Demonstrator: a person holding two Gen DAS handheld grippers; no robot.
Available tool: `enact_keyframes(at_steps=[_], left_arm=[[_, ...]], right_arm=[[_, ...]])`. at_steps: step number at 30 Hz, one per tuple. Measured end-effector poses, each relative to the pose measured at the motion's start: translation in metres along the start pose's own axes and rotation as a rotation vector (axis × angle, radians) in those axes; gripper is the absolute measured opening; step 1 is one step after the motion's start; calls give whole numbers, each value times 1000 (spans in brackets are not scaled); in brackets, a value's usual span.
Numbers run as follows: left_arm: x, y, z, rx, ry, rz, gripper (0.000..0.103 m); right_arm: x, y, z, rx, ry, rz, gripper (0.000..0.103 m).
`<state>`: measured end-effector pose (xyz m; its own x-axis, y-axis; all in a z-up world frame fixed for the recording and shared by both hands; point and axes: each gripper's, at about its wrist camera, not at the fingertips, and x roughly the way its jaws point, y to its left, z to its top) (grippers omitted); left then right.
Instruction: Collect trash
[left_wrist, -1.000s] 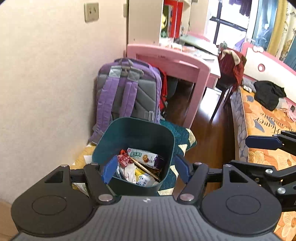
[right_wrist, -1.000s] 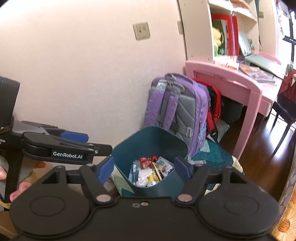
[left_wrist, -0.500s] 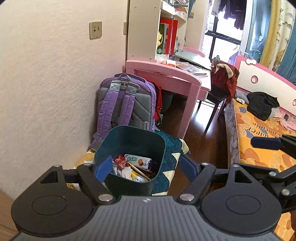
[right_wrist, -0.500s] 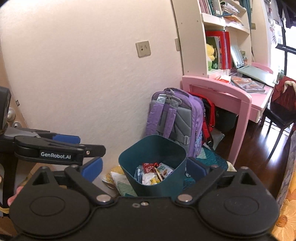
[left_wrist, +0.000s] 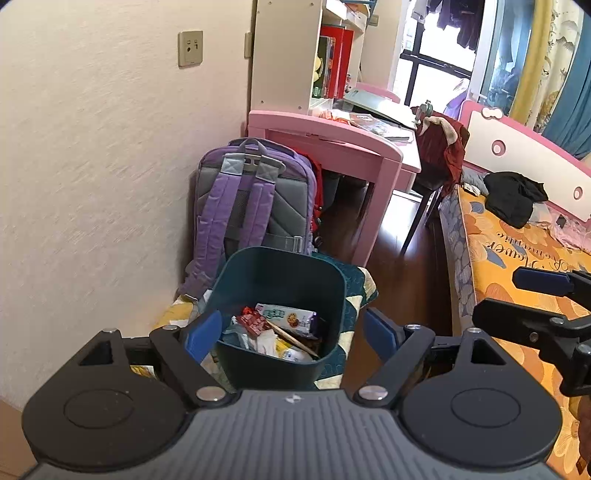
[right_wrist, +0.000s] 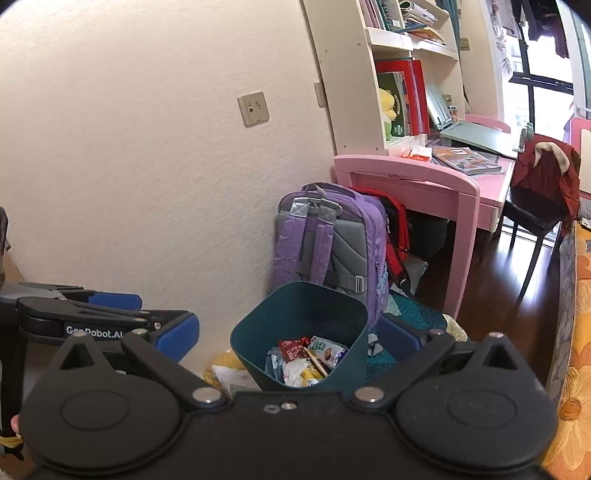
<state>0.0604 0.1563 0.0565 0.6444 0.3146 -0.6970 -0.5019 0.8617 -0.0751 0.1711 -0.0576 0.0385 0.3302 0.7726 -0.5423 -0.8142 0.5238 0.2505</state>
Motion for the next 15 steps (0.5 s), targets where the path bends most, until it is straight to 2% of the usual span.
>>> enact_keyframes(at_steps=[15], left_arm=[[9, 33, 16, 46, -30, -46, 84]], right_arm=[[18, 30, 2, 32, -16, -63, 103]])
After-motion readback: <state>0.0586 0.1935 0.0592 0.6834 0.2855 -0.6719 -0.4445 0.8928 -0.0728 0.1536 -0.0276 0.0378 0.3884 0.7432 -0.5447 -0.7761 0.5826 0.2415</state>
